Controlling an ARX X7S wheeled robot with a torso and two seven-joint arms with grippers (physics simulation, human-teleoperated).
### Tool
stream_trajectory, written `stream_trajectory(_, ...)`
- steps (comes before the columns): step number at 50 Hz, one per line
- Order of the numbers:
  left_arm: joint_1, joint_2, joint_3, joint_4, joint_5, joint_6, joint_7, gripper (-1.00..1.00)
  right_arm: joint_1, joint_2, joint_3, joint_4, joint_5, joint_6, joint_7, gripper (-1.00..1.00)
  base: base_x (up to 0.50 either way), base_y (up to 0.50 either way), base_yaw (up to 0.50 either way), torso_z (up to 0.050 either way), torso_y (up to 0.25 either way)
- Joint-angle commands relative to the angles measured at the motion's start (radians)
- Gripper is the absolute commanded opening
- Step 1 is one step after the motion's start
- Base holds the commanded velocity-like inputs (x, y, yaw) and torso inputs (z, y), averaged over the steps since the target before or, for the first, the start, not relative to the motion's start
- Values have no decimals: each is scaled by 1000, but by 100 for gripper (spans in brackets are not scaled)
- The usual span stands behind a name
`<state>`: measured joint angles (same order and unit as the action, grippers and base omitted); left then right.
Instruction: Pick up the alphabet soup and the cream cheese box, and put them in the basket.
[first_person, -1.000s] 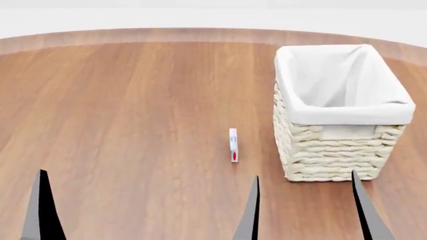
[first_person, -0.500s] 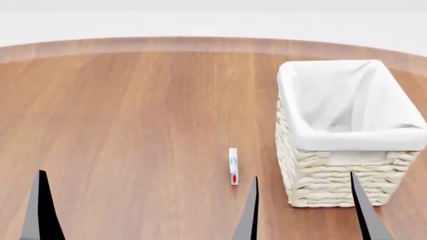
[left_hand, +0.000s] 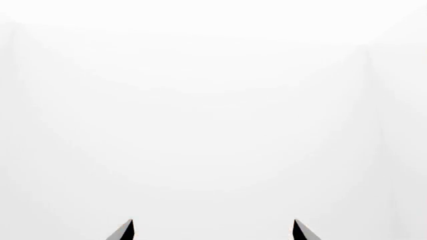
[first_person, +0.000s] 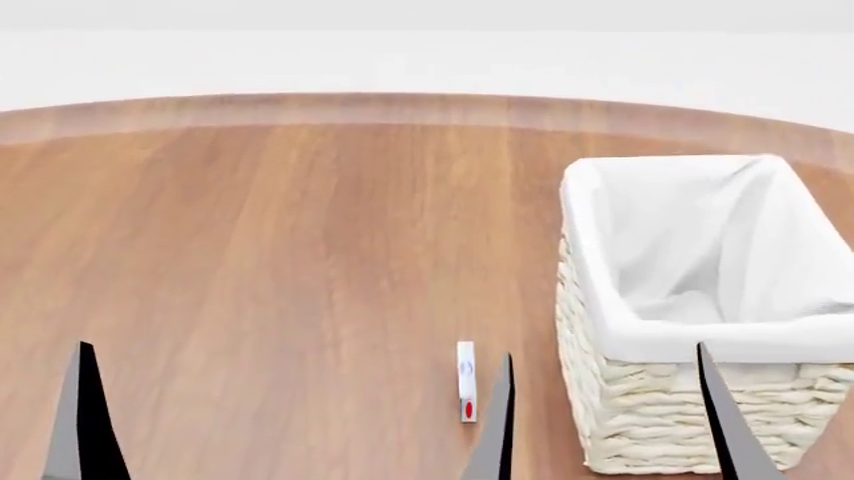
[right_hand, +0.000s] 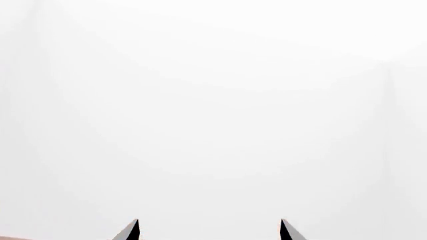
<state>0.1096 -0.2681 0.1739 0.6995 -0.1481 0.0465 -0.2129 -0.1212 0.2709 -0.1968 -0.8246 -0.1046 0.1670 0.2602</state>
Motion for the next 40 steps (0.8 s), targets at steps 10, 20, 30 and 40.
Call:
stream_trajectory(10,-8,-9,9,-4,2,-4,-9,100,1,11,-1,6,7,-3,9,100,214,0,0,0,0)
stream_trajectory(20,-11,-13,10,-8,-4,-1,-13,100,6,13,-10,7,7,-1,12,100,214,0,0,0,0)
stream_trajectory(30,-9,-16,14,-13,-2,-2,-20,100,-1,7,10,4,42,-26,28,100,150,0,0,0,1)
stream_trajectory(40,-7,-21,23,-10,9,-8,-27,100,-9,14,4,2,44,-34,31,100,0,0,0,0,-84)
